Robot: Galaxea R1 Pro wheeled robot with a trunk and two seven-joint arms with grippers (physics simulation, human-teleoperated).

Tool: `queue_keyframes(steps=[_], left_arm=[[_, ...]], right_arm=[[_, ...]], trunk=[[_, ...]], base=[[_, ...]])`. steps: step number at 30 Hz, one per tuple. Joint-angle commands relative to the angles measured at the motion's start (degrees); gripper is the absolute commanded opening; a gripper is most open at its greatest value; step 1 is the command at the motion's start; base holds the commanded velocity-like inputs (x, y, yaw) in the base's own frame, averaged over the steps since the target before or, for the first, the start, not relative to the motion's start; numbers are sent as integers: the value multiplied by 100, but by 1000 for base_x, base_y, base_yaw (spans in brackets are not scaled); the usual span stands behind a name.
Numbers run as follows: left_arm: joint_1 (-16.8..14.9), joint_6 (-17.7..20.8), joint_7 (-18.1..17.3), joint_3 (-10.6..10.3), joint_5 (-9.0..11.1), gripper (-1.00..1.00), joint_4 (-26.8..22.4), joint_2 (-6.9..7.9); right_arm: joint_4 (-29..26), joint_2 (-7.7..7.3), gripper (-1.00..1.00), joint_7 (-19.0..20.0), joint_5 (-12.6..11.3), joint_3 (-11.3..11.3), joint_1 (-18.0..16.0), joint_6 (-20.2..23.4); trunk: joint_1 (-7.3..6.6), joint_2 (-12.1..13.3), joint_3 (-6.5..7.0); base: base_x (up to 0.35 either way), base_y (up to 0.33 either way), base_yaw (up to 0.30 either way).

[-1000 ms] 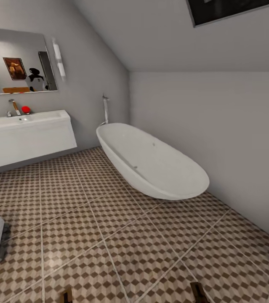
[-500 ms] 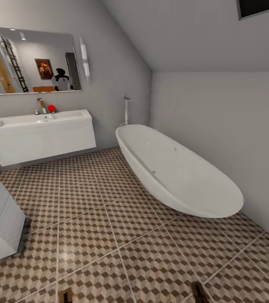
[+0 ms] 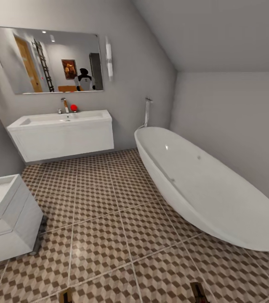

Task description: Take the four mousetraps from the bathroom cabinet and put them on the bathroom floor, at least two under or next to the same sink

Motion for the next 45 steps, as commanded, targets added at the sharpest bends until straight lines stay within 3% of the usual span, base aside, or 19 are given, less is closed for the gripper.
queue_keyframes(steps=[1, 24, 45], left_arm=[[-10, -26, 26, -49, 20, -100, 23, -4], [-10, -26, 22, -49, 20, -100, 23, -4], [-10, -26, 17, -49, 20, -100, 23, -4]], right_arm=[[1, 2, -100, -34, 44, -4, -2, -9], [1, 2, -100, -34, 44, 2, -2, -9], [1, 2, -100, -36, 44, 2, -2, -9]], trunk=[[3, -3, -5], [3, -3, -5], [3, -3, -5]], base=[[305, 69, 266], [305, 9, 266], [311, 0, 82]])
